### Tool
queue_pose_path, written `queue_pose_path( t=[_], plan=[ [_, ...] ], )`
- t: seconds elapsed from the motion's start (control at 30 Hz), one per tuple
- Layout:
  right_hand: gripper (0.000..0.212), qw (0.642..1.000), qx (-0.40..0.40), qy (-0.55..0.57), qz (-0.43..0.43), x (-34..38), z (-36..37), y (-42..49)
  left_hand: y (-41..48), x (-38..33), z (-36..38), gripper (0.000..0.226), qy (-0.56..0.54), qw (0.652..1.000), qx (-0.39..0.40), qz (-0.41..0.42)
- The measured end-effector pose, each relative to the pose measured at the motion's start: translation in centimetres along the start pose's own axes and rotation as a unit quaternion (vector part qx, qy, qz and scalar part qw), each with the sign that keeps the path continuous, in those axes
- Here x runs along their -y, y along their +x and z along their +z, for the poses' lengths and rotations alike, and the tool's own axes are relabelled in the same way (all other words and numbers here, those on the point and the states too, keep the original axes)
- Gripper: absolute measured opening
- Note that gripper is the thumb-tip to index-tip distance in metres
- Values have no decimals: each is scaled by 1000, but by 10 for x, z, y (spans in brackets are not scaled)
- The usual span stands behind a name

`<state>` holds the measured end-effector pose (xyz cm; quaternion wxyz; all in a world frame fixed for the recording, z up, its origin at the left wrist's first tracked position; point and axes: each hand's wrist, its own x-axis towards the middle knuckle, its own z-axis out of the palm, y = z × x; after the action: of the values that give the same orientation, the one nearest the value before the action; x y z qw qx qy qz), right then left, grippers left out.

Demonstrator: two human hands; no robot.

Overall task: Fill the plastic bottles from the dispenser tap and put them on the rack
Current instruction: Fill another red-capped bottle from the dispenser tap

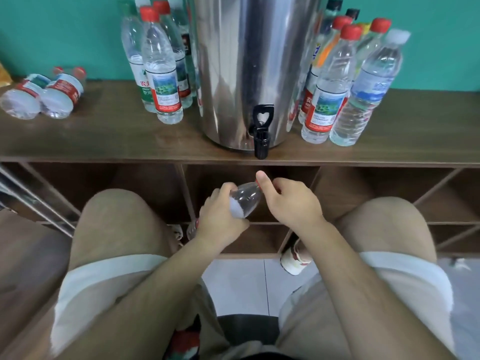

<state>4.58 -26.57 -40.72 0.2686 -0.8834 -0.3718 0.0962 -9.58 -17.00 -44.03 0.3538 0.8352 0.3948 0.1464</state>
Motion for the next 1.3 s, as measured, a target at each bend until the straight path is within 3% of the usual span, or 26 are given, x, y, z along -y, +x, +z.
queue_pose_path(
  t=[0.13,0.2,0.4,0.57,0.73,0.97,1.13,1.3],
  plan=[
    [75,996,29,41,76,-8,1,14,12,-6,10,80,134,986,-64,77],
    [72,995,29,71,70,-11,1,20,16,-6,10,79,154,980,-85,95],
    [50,996,52,65,-40,-11,-6,25,22,-4,-1,78,99,991,-56,76],
    [5,987,83,62,-125,-16,-21,25,24,-3,-7,73,49,996,-26,72],
    [30,968,27,161,-192,-18,-36,18,26,-5,-4,71,-95,994,49,22],
    [26,942,-172,280,-67,-21,-49,34,31,-4,-1,71,-186,979,83,-3],
    [21,973,-197,118,-31,-28,-42,56,36,-6,6,70,-224,971,79,-16],
    [19,979,-187,67,-31,-27,-30,70,40,-8,12,74,-226,971,84,-10]
  ],
)
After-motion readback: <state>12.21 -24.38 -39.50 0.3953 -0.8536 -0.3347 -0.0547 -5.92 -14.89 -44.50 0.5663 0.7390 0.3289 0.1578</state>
